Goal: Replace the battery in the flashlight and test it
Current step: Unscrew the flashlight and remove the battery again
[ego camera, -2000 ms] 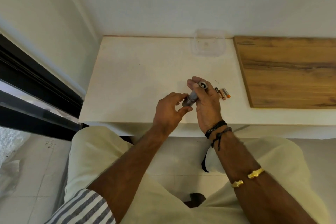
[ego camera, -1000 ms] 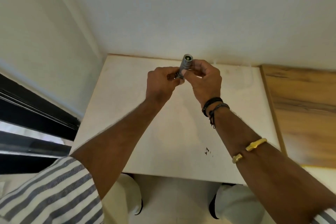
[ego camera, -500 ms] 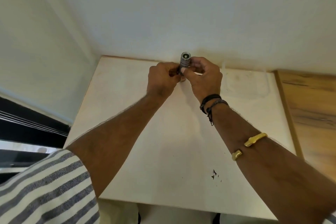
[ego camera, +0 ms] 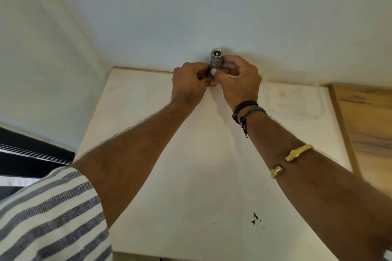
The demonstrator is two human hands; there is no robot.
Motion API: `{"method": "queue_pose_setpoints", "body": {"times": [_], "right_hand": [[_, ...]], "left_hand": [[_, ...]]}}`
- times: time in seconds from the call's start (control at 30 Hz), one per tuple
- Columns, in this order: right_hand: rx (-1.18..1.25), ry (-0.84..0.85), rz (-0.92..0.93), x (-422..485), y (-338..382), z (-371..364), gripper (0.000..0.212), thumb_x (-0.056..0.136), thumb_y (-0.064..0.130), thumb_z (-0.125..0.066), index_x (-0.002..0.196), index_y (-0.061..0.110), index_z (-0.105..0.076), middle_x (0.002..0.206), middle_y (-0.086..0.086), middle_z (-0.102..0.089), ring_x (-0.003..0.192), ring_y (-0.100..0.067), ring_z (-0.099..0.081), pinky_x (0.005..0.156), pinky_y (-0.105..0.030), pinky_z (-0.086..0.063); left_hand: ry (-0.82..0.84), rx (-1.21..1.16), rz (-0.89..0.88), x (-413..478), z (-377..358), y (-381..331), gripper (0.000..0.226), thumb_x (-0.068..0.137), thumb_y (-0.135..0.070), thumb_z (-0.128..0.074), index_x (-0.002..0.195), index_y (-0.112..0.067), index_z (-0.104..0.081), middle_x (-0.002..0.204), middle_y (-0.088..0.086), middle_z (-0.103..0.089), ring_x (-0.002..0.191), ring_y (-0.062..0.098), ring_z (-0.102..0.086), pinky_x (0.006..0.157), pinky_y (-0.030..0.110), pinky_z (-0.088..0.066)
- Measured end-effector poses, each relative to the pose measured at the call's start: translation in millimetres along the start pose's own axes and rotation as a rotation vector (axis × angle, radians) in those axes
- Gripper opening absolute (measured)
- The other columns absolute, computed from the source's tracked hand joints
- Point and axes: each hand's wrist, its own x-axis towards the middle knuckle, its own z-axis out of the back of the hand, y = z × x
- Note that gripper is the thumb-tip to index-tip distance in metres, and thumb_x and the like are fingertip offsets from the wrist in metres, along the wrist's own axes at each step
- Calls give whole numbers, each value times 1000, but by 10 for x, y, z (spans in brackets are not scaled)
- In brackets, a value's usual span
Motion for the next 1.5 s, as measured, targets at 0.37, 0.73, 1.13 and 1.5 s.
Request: {"method": "queue_pose_setpoints", "body": {"times": [0.37,0.73,1.13,1.5], "right_hand": [[39,-57,-49,-161,97,128,35,80,13,-81,114,14,-71,100,1,-74,88,-7,-69,75,-9,-55],[115,-170,-92,-924,391,954,12,83,16,-77,95,18,-76,86,2,-75,82,-15,-72,75,-46,-63],[-13,-245,-204,-1833,252,2168,17,84,16,-77,82,33,-75,77,3,-74,65,-10,-69,52,-32,-61],[-408,-136,-379,-2143,-356,2415,23,84,27,-81,104,15,-76,93,0,-74,86,-17,-68,77,-26,-52]], "left_hand": [[-120,-2,88,-167,39,-164,48,78,-19,-82,122,-13,-67,114,-4,-71,98,6,-66,86,19,-54],[-180,-37,3,-1173,17,-747,27,87,-25,-74,113,-17,-72,101,-7,-75,84,-7,-67,81,5,-50],[115,-66,-143,-2256,-539,-1150,24,87,-17,-73,111,-13,-74,104,2,-76,87,7,-70,83,29,-59],[558,433,-308,-2344,-1088,-1027,37,99,-16,-54,136,-16,-57,143,5,-56,133,23,-48,113,39,-35]]}}
